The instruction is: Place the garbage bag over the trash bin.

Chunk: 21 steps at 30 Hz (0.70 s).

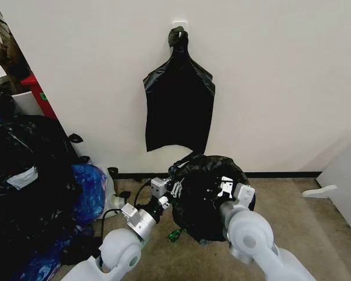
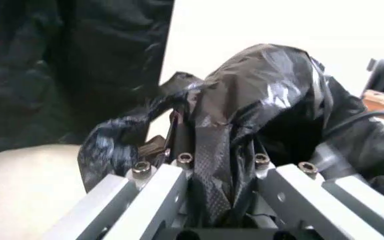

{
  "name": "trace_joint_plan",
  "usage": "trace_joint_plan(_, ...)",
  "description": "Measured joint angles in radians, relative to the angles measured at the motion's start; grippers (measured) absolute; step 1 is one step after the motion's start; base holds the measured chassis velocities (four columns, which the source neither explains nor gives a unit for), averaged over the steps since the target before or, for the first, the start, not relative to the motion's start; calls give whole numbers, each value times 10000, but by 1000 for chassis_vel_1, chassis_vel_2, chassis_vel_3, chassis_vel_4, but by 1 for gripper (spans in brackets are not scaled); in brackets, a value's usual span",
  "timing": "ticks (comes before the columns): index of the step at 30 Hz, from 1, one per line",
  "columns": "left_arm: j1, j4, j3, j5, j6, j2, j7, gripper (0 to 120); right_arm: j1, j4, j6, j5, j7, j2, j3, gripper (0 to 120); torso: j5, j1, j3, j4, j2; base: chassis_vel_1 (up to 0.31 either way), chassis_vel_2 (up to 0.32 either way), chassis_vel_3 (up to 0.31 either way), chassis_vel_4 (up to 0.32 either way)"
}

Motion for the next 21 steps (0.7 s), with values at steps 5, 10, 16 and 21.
trace_joint_plan(5,-12,-93,-10,-94,-205,41,674,5,96,-494,-31,-3,-21,140,284,0,-1,0,0,-3,0,0,0,0,0)
trace_joint_plan(10,15,-221,8,-183,-252,147,1031,5,50,-706,-54,5,-48,147,598,0,-1,0,0,-4,0,0,0,0,0)
trace_joint_plan(16,-133,-15,-6,-181,-258,55,800,5,-29,-429,-24,7,50,57,532,0,-2,0,0,-2,0,0,0,0,0)
trace_joint_plan(21,-381,232,7,-219,-214,-89,436,5,-332,186,-29,47,98,-140,327,0,-2,0,0,-5,0,0,0,0,0)
